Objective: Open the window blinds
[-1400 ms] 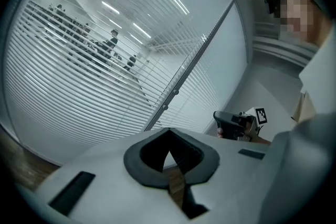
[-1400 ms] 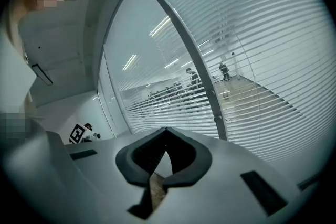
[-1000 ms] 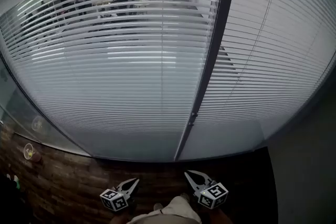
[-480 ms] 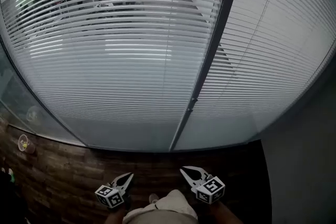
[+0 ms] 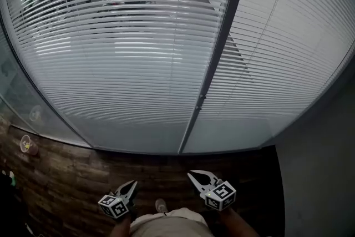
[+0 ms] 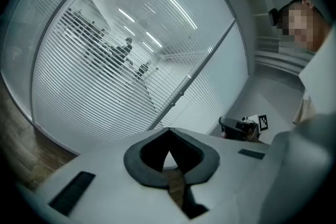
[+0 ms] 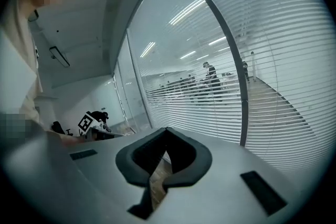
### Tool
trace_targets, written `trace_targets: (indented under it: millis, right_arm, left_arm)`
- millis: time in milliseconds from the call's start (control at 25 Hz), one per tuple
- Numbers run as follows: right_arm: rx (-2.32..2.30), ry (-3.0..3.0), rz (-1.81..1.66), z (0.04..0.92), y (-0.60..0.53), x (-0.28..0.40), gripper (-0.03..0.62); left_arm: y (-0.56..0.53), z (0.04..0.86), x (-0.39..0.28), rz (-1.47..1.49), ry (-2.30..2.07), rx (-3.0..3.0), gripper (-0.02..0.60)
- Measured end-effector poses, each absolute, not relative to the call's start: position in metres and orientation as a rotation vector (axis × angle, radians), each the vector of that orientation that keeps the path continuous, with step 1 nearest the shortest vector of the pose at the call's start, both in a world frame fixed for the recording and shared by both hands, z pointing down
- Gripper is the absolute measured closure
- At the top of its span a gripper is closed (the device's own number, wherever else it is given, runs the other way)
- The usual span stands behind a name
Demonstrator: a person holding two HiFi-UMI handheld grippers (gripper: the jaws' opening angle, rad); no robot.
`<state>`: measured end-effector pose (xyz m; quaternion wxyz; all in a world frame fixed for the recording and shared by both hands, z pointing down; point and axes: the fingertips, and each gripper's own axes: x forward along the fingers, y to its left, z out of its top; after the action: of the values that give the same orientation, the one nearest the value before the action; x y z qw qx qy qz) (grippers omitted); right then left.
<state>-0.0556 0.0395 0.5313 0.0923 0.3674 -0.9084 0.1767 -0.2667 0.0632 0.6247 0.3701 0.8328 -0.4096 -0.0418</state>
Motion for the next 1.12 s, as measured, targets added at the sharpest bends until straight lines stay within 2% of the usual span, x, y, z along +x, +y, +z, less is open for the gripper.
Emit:
trace_targets:
  millis: [360,720,960,1120]
  right_arm:
    - [1.15,-2.674,0.493,0.5,0.063,0.018,0.586]
    - [1.184,-2.606,0.524,0.346,0.104,0.092,0.586]
    - [1.087,-2.583,0.498,0.294,0.124,0.119,0.586]
    - [1.039,-2.571,0.484,0.288,0.137,0.13,0.586]
  left_arm:
    - [0.075,0.581,-0.196,-0.118,-1.014,2.189,0.569]
    - [0.115,0.419,-0.11,-0.127,-0.938,2.233,0.569]
    - [0.145,0.371,-0.066,-0.121,-0.921,2.248,0.569]
    - [0.174,0.368,-0.05,-0.085,-0.929,2.245,0.569]
